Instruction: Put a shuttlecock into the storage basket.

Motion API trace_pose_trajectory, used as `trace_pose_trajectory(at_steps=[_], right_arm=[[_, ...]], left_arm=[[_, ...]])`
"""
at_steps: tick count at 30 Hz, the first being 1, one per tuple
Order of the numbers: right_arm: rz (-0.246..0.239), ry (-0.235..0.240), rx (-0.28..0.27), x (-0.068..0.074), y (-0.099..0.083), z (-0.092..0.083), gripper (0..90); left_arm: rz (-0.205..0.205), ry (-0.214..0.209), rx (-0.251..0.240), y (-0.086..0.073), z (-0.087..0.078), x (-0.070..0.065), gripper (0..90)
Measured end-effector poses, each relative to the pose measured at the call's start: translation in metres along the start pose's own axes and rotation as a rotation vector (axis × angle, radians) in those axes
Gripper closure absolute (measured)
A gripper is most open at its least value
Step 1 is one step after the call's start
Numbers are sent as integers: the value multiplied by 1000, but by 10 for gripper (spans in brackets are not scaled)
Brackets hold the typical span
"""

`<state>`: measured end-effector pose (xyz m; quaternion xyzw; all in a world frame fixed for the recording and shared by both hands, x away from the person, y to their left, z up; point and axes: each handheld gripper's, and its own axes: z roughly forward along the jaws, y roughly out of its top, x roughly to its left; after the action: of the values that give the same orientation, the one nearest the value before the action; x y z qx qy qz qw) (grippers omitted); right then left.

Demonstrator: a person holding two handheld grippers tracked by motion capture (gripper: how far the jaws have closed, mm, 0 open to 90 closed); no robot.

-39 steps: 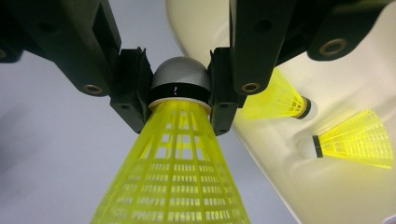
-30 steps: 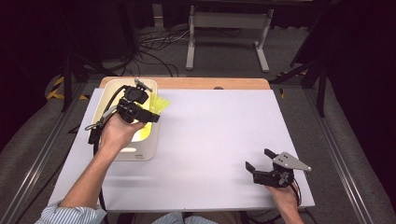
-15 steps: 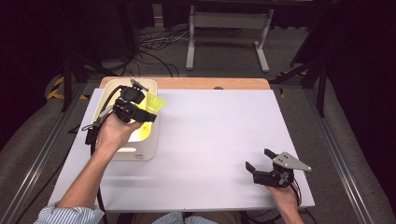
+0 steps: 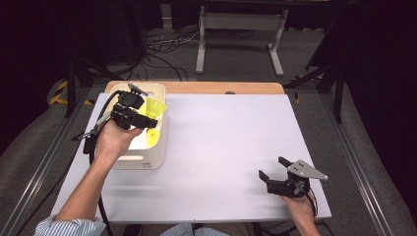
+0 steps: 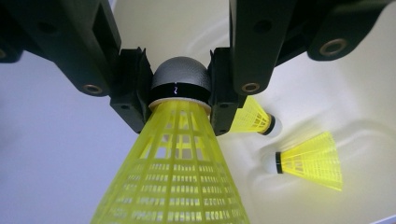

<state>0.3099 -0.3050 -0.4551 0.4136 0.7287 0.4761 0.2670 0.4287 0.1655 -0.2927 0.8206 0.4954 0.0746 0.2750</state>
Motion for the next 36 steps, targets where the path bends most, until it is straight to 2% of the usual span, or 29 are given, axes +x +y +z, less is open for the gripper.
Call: trace_pose_trajectory(at_steps=[5,7,14,23,30,36], right_arm=[[2,-3,5,0,0,1,90],[-1,-3,10,1,0,1,90],[-2,4,9,1,0,2,90],[2,-5,9,1,0,1,90],[-1,-3,5,1,0,1,90],[-2,-3,5,1,0,1,90]], left_arm=[[-12,27,1,-3,1,8,649],[-20,52,16,-4,4,15,649],[-45,83,36,-2,13,26,648],[-64,92,56,-1,25,35,648],[-108,99,59,-1,27,47,648],[-118,119,73,-3,29,53,647]])
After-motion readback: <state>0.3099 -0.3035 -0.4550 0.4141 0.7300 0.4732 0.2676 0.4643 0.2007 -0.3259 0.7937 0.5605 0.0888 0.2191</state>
